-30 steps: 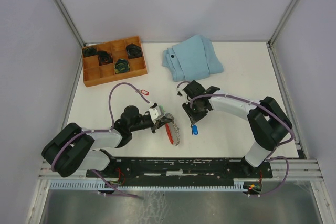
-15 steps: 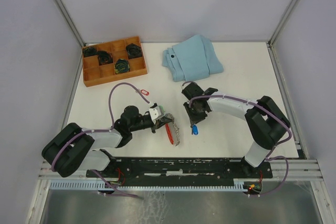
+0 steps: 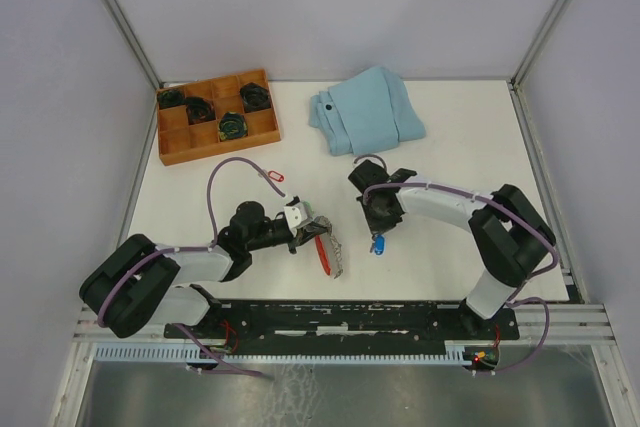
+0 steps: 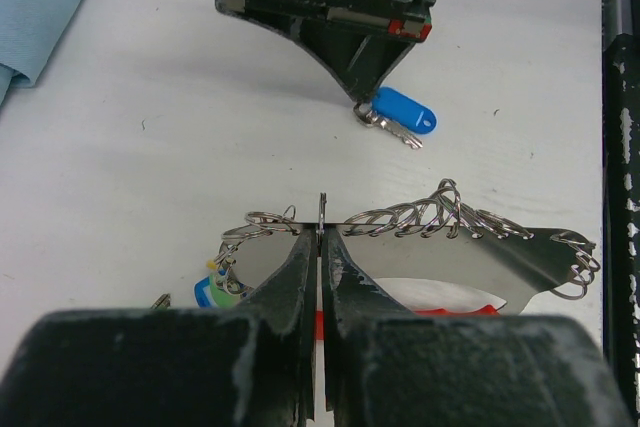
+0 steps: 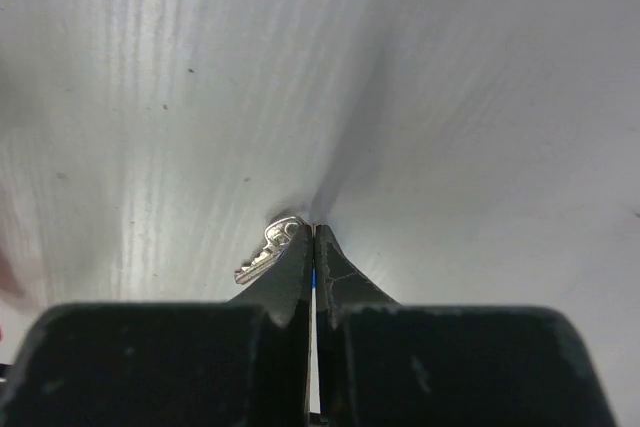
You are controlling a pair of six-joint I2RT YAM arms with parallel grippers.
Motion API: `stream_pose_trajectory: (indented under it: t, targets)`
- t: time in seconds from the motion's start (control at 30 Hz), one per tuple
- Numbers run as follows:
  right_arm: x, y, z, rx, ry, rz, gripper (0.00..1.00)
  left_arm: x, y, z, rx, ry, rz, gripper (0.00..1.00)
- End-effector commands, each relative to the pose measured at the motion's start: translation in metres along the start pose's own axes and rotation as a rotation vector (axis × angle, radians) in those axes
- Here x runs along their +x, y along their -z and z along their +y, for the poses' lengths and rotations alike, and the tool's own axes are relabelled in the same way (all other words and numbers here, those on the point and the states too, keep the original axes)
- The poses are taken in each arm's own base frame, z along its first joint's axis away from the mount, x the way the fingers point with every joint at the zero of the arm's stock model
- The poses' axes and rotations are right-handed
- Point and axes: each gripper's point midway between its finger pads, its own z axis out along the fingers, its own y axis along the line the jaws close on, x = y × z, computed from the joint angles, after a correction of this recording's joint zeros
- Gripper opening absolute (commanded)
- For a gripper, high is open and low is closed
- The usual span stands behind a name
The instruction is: Put the keys on the keyring
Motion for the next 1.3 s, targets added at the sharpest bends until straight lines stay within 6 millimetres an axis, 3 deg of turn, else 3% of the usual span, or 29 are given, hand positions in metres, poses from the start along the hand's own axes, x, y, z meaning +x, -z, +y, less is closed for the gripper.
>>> stream_pose_trajectory:
  t: [0.0, 0.2, 0.33, 0.57, 0.8, 0.93, 1.1, 1.27]
  targets:
    - [-0.029, 0.042, -0.041, 0.197, 0.024, -0.137, 0.01, -0.031, -0.004, 0.008, 0.002, -0.086, -0.086, 0.03]
    - [-0.057, 0.089, -0.090, 0.450, 0.004, -0.295, 0.01, -0.032, -0.004, 0.008, -0.001, -0.084, -0.087, 0.03]
    - [-0.059, 0.085, -0.103, 0.544, -0.026, -0.305, 0.01, -0.031, -0.004, 0.009, -0.004, -0.080, -0.083, 0.03]
    - [-0.032, 0.035, -0.075, 0.437, -0.119, -0.252, 0.01, -0.031, -0.004, 0.010, -0.011, -0.077, -0.078, 0.03]
    - [-0.010, 0.012, -0.032, 0.345, -0.149, -0.251, 0.04, -0.031, -0.004, 0.011, -0.014, -0.076, -0.076, 0.03]
    - [-0.005, 0.010, -0.010, 0.300, -0.149, -0.269, 0.07, -0.031, -0.004, 0.011, -0.016, -0.077, -0.076, 0.03]
    - [-0.006, 0.020, 0.009, 0.204, -0.103, -0.238, 0.27, -0.031, -0.004, 0.011, -0.017, -0.075, -0.074, 0.03]
    - [-0.002, 0.037, 0.008, 0.145, -0.018, -0.204, 0.47, -0.031, -0.004, 0.011, -0.017, -0.076, -0.076, 0.03]
